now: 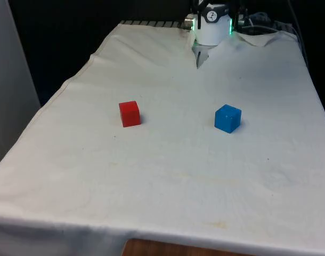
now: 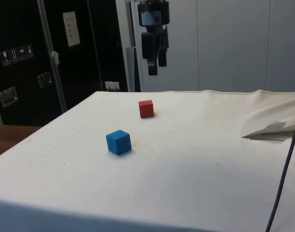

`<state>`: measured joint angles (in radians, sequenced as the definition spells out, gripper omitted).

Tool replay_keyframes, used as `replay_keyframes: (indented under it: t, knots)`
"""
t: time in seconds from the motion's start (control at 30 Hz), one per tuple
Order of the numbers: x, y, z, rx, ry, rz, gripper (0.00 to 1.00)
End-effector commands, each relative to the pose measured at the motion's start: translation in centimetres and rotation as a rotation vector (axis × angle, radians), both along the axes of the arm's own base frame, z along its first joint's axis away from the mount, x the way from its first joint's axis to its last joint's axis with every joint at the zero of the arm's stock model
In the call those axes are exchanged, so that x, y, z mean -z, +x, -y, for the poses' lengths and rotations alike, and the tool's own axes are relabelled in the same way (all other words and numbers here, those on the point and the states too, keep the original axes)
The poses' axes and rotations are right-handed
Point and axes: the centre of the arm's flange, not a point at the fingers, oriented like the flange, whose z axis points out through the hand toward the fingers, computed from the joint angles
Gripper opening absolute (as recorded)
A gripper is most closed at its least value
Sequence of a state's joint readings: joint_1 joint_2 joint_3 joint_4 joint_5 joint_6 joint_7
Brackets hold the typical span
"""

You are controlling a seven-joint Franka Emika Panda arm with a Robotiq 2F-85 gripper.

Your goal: Stack the two cubes.

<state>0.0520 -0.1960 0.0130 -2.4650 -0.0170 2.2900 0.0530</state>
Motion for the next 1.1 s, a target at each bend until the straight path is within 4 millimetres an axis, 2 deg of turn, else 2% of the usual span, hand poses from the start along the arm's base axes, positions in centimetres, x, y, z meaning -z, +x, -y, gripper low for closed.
replay_keyframes:
  t: [0.0,0.23,0.27,0.57,0.6,1.07]
  knots:
    - [0.0,0.0,0.0,0.001,0.000,0.000,1.00]
    - [-0.1,0.1,-1.4,0.013,-0.002,0.004,1.00]
    - [0.0,0.0,-1.1,0.009,-0.004,0.002,1.00]
    - [-0.3,0.4,-3.6,0.020,0.012,0.013,1.00]
    - [-0.4,0.3,-3.4,0.015,0.007,0.013,1.00]
    - [-0.2,1.8,-6.5,0.021,0.046,0.014,1.00]
